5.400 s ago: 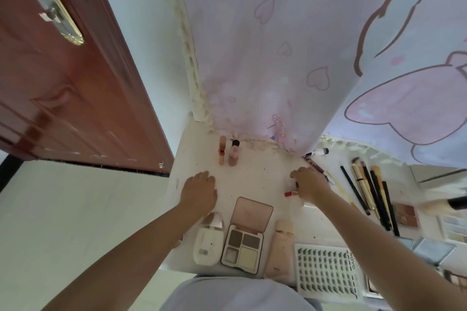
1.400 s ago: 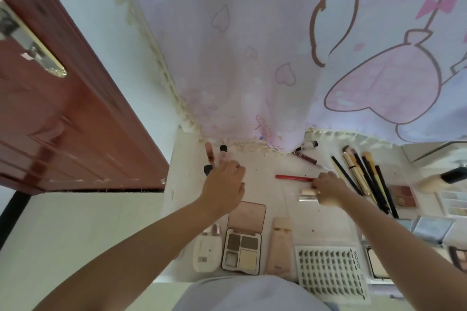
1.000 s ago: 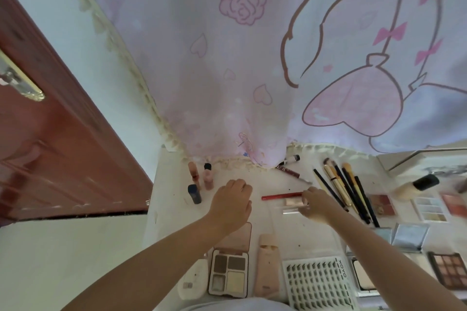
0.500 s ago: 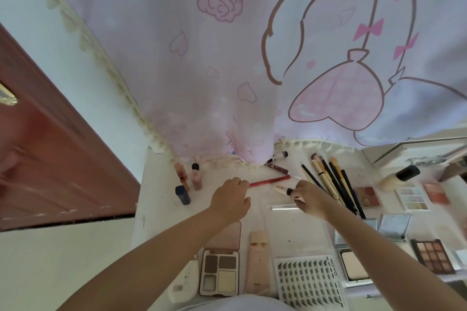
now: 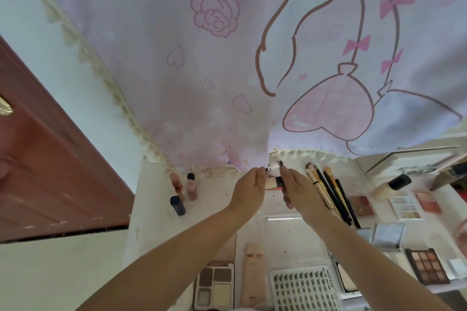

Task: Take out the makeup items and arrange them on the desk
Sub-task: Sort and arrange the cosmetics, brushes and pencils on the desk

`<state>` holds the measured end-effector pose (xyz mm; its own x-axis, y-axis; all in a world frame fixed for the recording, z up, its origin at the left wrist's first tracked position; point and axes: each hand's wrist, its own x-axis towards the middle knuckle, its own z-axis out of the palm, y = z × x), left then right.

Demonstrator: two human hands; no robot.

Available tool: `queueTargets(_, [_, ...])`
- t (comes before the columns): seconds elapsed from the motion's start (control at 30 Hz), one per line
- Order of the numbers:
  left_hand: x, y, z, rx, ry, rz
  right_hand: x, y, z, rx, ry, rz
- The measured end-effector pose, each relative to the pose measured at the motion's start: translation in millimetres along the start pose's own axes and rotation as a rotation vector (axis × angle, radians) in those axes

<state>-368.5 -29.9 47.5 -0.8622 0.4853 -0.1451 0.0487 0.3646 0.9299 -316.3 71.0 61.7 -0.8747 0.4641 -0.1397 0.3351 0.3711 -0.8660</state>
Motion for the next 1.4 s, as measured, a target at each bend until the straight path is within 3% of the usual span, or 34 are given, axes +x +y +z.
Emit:
queueTargets(0.07, [-1, 4, -5, 0.060, 0.051, 0.039, 0, -9, 4, -0.050, 0.058, 0.017])
queueTargets(0.17, [2, 16, -14, -0.010, 0.035, -0.086, -2, -19, 4, -0.085, 0.128, -0.111])
queueTargets(0.3, [-2, 34, -30, -0.279, -0.250, -0.433, -8, -33, -9, -0.425, 0.211, -0.597])
queueTargets(0.37, [-5, 38, -38, -0.345, -0.346, -0.518, -7, -35, -17, -0.587, 0.169, -0.743])
queueTargets(0.5, [-3, 47, -50, -0.285, -0.217, -0.414, 1, -36, -34, -0.409, -0.251, -0.432])
queueTargets(0.53, [-3, 49, -52, -0.259, -0.219, -0.369, 2, -37, -37, -0.319, -0.286, -0.357])
queueTargets(0.67, [-9, 53, -64, -0.154, -0.354, -0.215, 4, -43, -44, 0.151, -0.307, -0.226])
queueTargets(0.77, [-9, 58, -78, -0.165, -0.409, -0.127, 4, -48, -45, 0.194, -0.285, -0.241])
queueTargets(0.9, [-7, 62, -87, -0.229, -0.301, -0.072, 6, -60, -42, 0.182, -0.262, -0.262])
queueTargets(1.07, [-7, 54, -89, -0.223, -0.181, 0.051, 9, -74, -28, 0.128, -0.316, 0.001])
queueTargets(1.27, [-2, 45, -92, -0.187, 0.033, 0.071, 3, -64, -21, 0.209, -0.155, -0.246])
queueTargets(1.4, [-3, 41, -90, -0.258, -0.029, 0.077, 2, -66, -20, 0.437, -0.108, -0.189])
